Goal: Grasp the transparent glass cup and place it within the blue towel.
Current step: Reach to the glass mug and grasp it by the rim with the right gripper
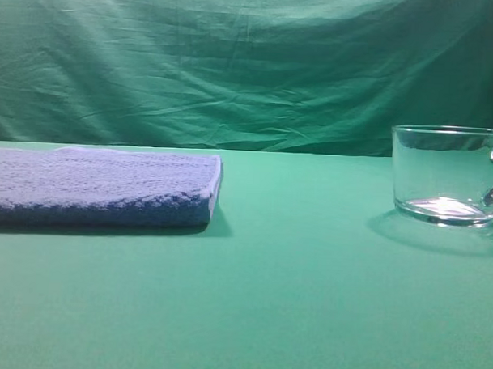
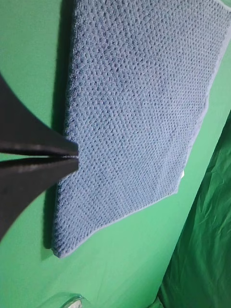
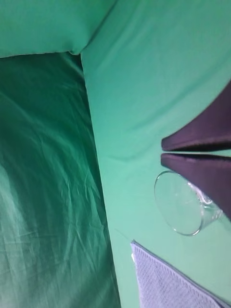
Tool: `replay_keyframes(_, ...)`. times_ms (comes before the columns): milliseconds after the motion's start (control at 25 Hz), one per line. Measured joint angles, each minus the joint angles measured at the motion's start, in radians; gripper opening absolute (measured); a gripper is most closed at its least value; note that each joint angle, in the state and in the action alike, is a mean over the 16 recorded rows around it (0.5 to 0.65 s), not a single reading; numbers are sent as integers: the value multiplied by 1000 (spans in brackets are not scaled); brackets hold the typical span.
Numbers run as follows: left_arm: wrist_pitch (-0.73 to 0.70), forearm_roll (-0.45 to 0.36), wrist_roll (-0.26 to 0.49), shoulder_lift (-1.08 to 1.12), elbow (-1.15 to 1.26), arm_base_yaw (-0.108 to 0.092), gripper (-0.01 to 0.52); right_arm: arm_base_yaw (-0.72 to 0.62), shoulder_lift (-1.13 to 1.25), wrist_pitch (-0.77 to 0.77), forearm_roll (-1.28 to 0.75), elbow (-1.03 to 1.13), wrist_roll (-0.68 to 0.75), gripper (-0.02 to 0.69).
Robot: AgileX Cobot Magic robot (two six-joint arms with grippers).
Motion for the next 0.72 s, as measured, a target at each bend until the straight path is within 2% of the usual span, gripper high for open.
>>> replay_keyframes(400,0,0,0,0,0,0,0,3,469,264,2,-255,-144,0)
replay_keyframes(720,0,0,0,0,0,0,0,67,704,372,-52,-397,-184,0)
